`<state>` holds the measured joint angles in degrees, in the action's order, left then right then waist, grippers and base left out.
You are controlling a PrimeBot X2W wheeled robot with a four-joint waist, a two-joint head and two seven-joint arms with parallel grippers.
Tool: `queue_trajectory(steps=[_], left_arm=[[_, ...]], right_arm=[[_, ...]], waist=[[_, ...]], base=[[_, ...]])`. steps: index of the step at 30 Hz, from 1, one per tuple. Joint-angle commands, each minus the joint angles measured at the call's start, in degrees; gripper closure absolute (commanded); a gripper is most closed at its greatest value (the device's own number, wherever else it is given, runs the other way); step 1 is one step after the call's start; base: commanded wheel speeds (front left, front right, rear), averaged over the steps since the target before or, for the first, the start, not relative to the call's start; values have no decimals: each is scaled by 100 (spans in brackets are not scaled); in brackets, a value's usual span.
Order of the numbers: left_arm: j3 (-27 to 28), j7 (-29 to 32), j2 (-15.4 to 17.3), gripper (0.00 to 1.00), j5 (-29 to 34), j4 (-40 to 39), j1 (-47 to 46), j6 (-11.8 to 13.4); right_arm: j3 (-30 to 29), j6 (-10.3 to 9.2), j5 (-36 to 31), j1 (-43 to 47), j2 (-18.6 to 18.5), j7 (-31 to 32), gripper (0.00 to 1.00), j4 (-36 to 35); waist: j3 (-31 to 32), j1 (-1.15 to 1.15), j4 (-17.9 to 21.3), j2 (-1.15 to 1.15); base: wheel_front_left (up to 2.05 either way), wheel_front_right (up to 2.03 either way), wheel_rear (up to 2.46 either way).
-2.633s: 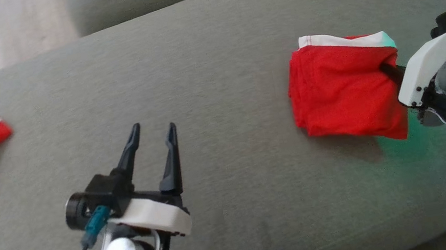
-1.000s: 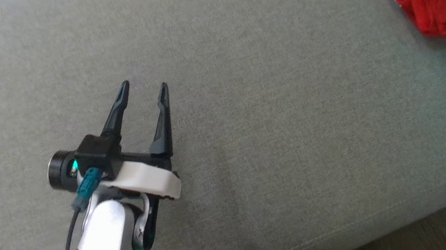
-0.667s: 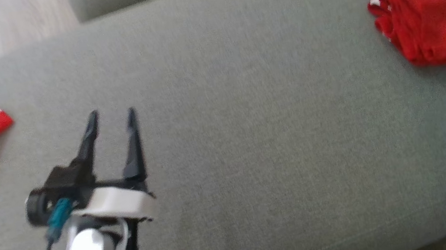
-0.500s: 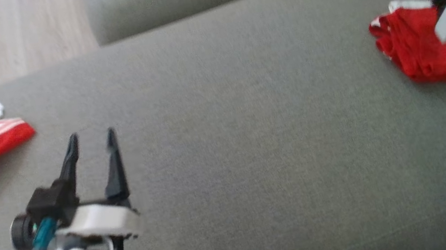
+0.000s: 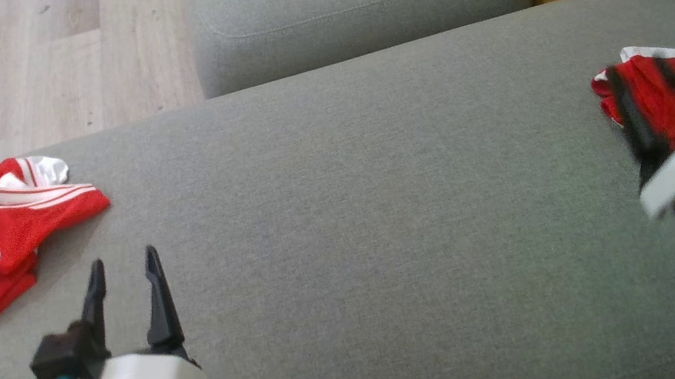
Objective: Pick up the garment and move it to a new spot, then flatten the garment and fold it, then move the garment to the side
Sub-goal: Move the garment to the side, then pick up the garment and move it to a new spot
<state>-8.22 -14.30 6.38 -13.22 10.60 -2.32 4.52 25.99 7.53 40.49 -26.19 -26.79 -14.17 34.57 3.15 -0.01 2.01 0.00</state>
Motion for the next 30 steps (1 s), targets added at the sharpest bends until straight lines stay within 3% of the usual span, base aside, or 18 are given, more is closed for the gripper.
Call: queue_trajectory(steps=[1, 8, 15, 30], left_arm=[[263, -70, 26, 0, 41, -207, -195, 4], [334, -70, -131, 0, 164, -233, -31, -32], [344, -70, -239, 0, 291, -205, 62, -79], [435, -70, -316, 0, 389, -58, -61, -241]], right_arm=[[-63, -4, -109, 67, 16, -71, 0, -251], [-1107, -4, -1263, 1428, 682, -81, 0, -1381], [-1620, -4, -1975, 2202, 1292, -75, 0, -1943], [-1830, -4, -2279, 2334, 1556, 167, 0, -2335]], waist=[[3, 1, -18, 0], [-29, 1, -95, 0], [-77, 1, -85, 0], [-108, 1, -110, 0]], base=[[0, 0, 0], [0, 0, 0], [0, 0, 0], [0, 0, 0]])
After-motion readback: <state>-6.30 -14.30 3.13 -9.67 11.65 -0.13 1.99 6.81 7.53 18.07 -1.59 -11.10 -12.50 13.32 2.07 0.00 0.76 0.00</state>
